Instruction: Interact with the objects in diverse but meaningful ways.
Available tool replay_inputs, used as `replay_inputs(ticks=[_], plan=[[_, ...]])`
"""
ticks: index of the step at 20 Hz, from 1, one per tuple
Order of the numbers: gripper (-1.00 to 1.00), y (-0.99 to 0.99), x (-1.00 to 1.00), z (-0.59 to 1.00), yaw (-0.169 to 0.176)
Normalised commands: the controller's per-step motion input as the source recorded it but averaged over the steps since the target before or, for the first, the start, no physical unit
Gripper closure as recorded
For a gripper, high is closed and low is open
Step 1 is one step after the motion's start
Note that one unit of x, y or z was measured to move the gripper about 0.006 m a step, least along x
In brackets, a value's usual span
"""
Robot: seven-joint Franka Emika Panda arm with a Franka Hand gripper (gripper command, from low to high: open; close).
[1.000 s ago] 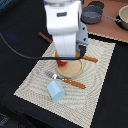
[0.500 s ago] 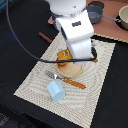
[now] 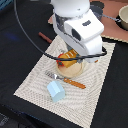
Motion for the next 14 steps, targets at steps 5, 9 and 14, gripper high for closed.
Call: replay_inputs(ticks=[5, 9, 14], plan=[[1.0, 0.14, 0.47, -0.08, 0.0], [1.0, 0.28, 0.21, -0.06, 0.0], [1.0, 0.38, 0.17, -0.02, 0.0]])
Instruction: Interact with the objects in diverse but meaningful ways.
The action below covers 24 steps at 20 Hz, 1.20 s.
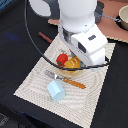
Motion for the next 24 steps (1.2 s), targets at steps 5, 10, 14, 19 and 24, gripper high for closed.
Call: replay_inputs(ticks=[5, 10, 14, 19, 24], plan=[[1.0, 0.34, 0.36, 0.0, 0.0], [1.0, 0.27, 0.25, -0.02, 0.0], [1.0, 0.24, 0.09, -0.08, 0.006], [1.0, 0.15, 0.08, 0.0, 0.006], [-1.0, 0.13, 0.05, 0.0, 0.007]])
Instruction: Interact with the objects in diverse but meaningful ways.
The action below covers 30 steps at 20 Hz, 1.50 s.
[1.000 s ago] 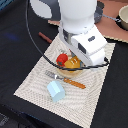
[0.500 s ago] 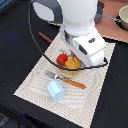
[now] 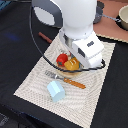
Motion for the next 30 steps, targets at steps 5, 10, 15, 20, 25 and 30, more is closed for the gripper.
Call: replay_inputs(ticks=[5, 10, 15, 20, 25, 30], plan=[[-1.0, 0.15, 0.06, 0.0, 0.013], [-1.0, 0.17, 0.17, 0.11, 0.019], [-1.0, 0.1, 0.3, 0.97, -0.015], [-1.0, 0.14, 0.42, 1.0, -0.061], [-1.0, 0.23, 0.17, 0.88, -0.023], [-1.0, 0.25, -0.22, 0.15, 0.0]])
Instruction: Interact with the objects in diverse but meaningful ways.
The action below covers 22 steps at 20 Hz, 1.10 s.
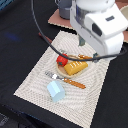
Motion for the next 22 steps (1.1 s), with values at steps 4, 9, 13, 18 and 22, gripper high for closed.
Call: replay_inputs(ticks=[4, 9, 13, 18, 22], plan=[[-1.0, 0.2, -0.28, 0.05, 0.0], [-1.0, 0.3, -0.39, 0.0, 0.005], [-1.0, 0.44, -0.58, -0.07, 0.017], [-1.0, 0.51, -0.73, -0.16, -0.014], [-1.0, 0.36, -0.81, -0.19, -0.045]])
